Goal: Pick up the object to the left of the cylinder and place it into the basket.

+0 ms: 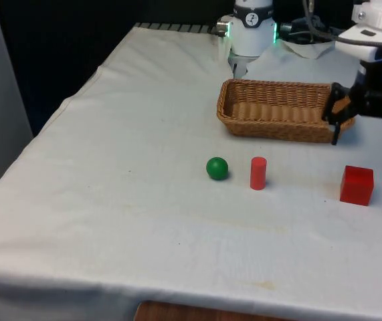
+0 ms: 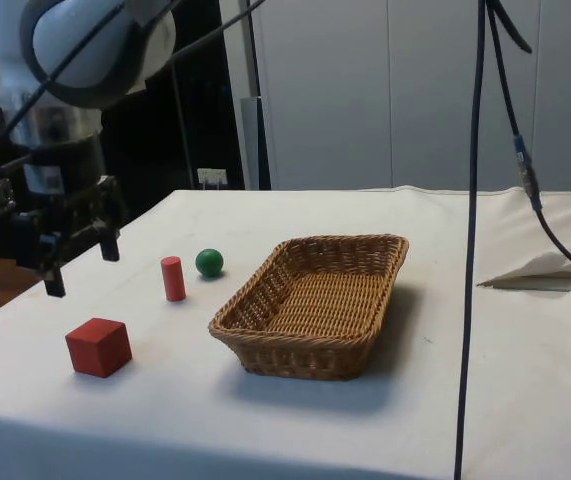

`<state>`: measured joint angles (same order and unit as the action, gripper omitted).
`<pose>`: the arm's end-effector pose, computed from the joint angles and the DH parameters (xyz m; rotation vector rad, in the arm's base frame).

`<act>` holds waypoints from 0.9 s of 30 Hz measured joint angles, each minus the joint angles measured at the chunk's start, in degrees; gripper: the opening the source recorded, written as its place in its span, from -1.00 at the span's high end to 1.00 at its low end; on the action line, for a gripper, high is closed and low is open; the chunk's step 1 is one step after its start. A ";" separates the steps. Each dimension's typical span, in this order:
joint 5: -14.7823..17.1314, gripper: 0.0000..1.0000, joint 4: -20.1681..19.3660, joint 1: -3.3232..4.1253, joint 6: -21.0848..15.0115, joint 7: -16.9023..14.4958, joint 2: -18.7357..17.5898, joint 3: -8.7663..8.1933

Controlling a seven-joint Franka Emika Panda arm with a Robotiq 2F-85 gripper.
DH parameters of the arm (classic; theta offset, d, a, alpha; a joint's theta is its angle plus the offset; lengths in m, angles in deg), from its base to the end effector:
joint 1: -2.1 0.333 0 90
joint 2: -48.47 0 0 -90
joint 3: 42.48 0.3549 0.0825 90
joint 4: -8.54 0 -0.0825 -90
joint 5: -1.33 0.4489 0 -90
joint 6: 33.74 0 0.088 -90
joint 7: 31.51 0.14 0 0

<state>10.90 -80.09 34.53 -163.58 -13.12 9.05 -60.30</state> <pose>0.7523 0.2382 0.2257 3.0951 -0.1486 0.1269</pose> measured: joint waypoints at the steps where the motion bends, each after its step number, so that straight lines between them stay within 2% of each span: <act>1: 0.46 -1.00 0.06 0.00 -0.86 0.00 -0.46 0.40; 10: 2.29 -1.00 0.74 0.00 -3.61 0.00 -2.75 1.66; 23: 3.72 -1.00 1.66 -0.06 -6.19 0.00 -6.99 2.01; 27: 3.72 -1.00 1.43 -0.40 -6.53 -0.23 -7.62 1.95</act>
<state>14.62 -78.66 34.13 -170.11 -13.35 1.43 -58.35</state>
